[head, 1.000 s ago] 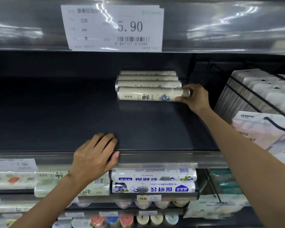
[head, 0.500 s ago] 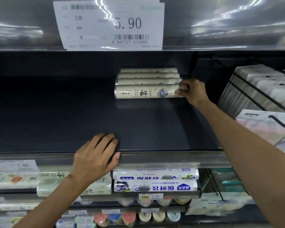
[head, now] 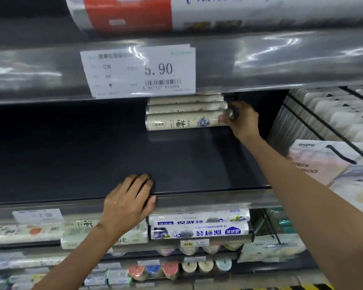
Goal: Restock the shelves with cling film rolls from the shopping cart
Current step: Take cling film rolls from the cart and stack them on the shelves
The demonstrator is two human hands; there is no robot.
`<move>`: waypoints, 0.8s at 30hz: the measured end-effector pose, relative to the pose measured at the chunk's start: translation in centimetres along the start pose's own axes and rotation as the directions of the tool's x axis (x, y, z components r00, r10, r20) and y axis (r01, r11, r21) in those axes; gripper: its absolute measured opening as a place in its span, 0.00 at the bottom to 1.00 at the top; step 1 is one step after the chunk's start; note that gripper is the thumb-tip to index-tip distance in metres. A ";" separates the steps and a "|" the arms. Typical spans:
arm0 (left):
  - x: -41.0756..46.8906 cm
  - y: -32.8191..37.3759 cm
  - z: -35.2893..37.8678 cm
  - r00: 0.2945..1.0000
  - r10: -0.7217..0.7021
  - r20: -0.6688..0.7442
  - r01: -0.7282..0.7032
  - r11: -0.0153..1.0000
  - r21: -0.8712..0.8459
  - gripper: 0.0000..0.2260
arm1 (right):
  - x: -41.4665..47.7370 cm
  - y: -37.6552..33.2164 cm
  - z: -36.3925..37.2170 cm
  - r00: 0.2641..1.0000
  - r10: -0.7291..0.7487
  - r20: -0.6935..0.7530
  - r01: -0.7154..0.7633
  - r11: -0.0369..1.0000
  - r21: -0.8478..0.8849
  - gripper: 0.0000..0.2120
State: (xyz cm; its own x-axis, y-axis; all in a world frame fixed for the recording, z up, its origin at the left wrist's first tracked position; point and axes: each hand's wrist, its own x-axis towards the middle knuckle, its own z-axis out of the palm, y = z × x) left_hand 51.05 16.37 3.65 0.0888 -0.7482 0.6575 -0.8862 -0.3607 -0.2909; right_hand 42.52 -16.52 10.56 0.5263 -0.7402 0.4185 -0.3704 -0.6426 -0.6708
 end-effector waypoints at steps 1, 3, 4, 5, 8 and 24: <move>0.1 0.1 -0.4 0.999 -0.013 0.044 0.014 1.000 -0.023 0.18 | -1.2 -0.8 -0.8 0.999 -0.021 -0.027 0.021 1.000 0.000 0.19; 0.7 0.2 -1.6 0.986 -0.042 0.161 0.055 0.995 -0.080 0.22 | -5.1 -2.4 -2.5 0.996 -0.069 -0.064 0.071 0.997 0.026 0.13; 1.0 0.4 -2.5 0.974 -0.052 0.222 0.079 0.990 -0.116 0.23 | -7.6 -3.1 -3.5 0.994 -0.077 -0.071 0.081 0.995 0.056 0.11; 1.5 0.7 -3.4 0.962 -0.052 0.267 0.098 0.982 -0.160 0.23 | -10.4 -3.7 -4.8 0.995 -0.063 -0.075 0.070 0.993 0.092 0.10; 3.0 2.9 -6.1 0.962 -0.010 0.273 0.104 0.937 -0.334 0.18 | -20.2 -3.9 -9.3 0.994 0.051 -0.099 -0.041 0.994 0.105 0.10; -0.6 41.5 -17.3 0.734 0.677 -0.053 -0.240 0.185 -0.953 0.13 | -64.9 1.2 -28.0 0.161 0.735 -0.659 -0.943 0.312 0.117 0.21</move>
State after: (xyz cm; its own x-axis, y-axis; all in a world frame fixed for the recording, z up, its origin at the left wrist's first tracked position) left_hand 6.34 11.43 3.20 -0.5588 -0.7639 0.3228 -0.6187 0.6433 0.4510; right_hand -13.52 25.20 -0.26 -0.6917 -0.7219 -0.0220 -0.5218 0.5205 -0.6758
